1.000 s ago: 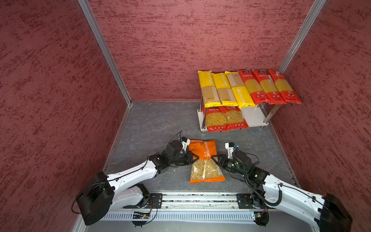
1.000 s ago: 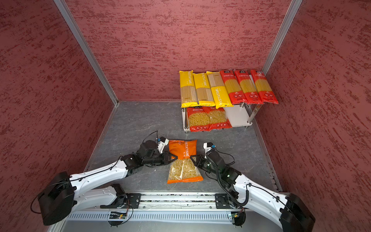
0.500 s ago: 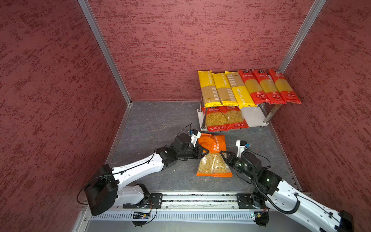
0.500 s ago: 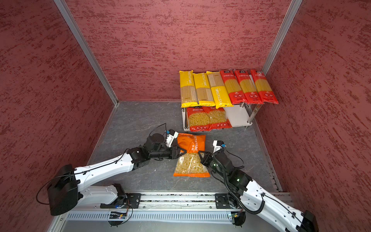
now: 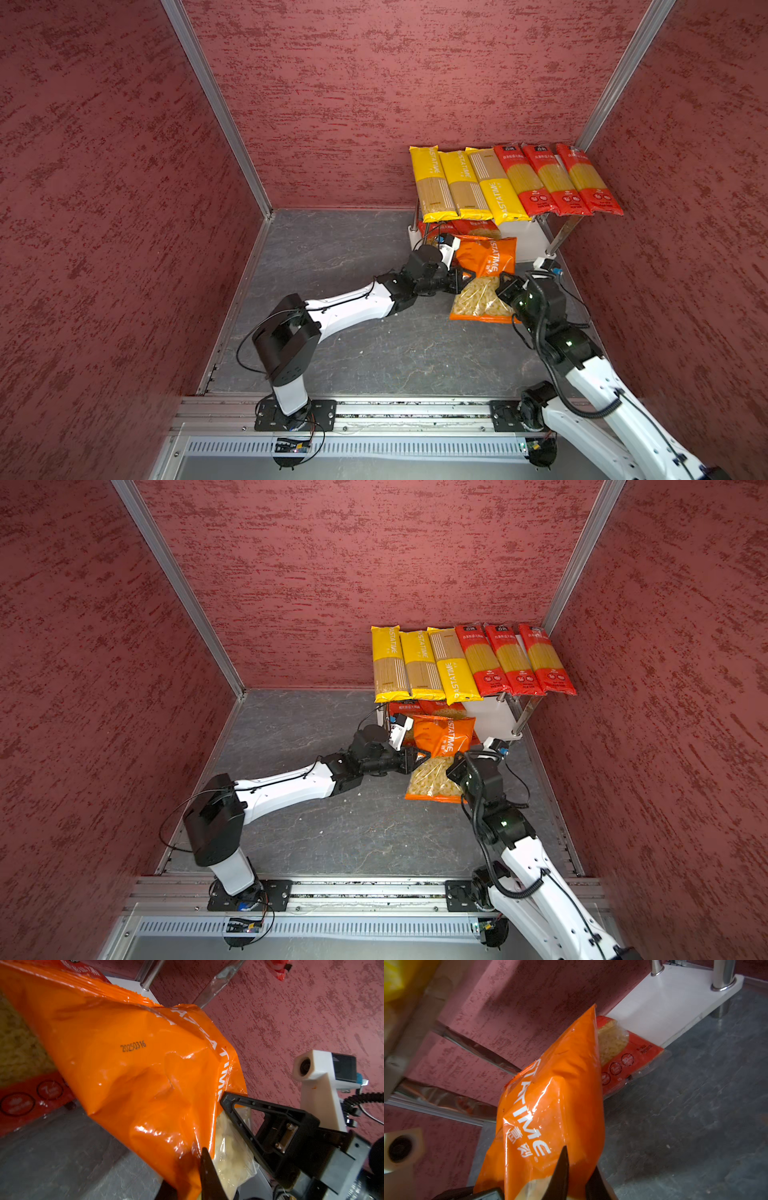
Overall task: Place and organize the pasta boxes and bags onto the shelf
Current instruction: 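Carry the orange macaroni bag with both grippers to the lower shelf tier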
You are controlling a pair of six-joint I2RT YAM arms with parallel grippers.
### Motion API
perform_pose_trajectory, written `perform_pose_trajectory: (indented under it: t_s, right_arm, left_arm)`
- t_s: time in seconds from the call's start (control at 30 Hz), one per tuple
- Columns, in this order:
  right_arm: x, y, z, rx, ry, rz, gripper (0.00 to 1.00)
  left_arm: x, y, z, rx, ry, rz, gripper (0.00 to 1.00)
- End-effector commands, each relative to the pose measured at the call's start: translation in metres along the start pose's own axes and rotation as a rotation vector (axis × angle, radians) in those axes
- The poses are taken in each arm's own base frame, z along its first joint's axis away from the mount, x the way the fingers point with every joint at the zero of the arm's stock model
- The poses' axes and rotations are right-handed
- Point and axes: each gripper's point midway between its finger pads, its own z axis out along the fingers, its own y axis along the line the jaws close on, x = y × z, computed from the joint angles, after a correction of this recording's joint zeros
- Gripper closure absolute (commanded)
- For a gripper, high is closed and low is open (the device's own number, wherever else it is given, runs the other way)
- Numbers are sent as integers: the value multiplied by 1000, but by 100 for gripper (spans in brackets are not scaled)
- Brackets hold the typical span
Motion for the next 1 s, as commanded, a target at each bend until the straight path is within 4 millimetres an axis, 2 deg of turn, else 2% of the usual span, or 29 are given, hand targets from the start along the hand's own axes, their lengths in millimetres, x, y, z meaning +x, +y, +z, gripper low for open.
perform_pose_trajectory:
  t_s: [0.0, 0.23, 0.43, 0.5, 0.6, 0.7, 0.83, 0.97]
  right_arm:
    - [-69, 37, 11, -134, -190, -23, 100]
    - [-110, 29, 74, -203, -219, -38, 100]
    - [-120, 12, 128, -207, -221, -44, 100]
    - [-117, 5, 137, -197, -208, -42, 82]
    - [-108, -6, 135, -150, -169, -55, 64]
    - [-104, -26, 118, -77, -153, -27, 50]
    - [-107, -48, 94, -32, -152, 9, 44]
    - [-117, -61, 71, 19, -178, 29, 42]
  left_arm:
    - [-13, -32, 20, 75, -64, 95, 100]
    - [-36, 1, 79, -33, -195, 69, 100]
    - [-62, 20, 115, -107, -301, 45, 100]
    - [-68, 25, 125, -125, -317, 33, 100]
    - [-76, 28, 133, -149, -339, 15, 100]
    - [-84, 30, 141, -182, -362, 1, 100]
    - [-89, 40, 156, -225, -399, -31, 100]
    - [-92, 54, 172, -274, -434, -67, 100]
